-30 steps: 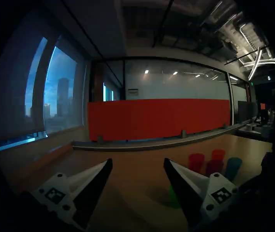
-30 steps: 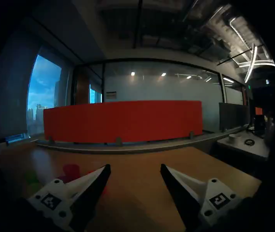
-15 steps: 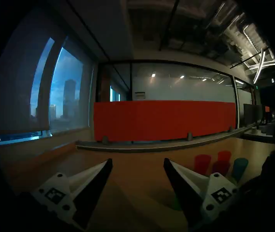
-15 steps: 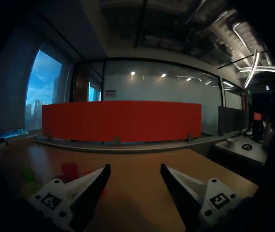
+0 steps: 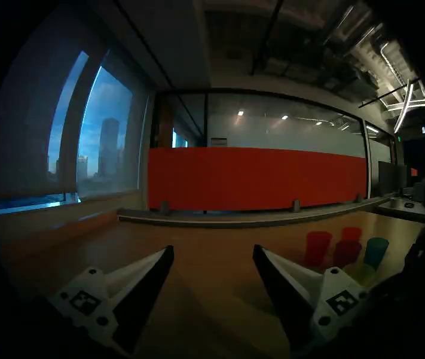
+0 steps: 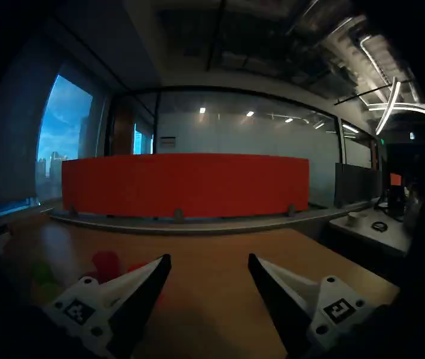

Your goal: Pour water

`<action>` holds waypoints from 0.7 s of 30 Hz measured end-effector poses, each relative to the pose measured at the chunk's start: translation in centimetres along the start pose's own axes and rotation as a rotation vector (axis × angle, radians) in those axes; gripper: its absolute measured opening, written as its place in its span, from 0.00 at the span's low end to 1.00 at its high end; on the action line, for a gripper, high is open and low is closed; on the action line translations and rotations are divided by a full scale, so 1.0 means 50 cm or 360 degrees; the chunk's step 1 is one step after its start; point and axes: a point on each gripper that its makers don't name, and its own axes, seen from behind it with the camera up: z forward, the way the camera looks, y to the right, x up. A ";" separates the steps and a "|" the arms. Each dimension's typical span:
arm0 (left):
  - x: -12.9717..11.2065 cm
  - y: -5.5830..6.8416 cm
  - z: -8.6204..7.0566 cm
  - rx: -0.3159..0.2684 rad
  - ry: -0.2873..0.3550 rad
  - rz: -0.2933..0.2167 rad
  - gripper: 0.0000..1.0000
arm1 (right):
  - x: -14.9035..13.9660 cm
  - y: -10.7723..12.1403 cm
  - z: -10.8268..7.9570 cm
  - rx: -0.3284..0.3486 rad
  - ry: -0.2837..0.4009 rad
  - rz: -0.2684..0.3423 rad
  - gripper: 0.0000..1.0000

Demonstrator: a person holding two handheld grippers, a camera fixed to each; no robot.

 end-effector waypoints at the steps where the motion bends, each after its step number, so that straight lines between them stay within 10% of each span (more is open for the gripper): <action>1: -0.004 -0.001 0.000 0.0002 -0.0001 -0.0002 0.98 | 0.002 0.001 0.000 -0.0002 0.0003 -0.0001 1.00; 21: -0.037 -0.003 0.006 -0.0001 -0.0027 0.0004 0.98 | 0.020 -0.004 -0.001 -0.0004 0.0014 -0.0020 1.00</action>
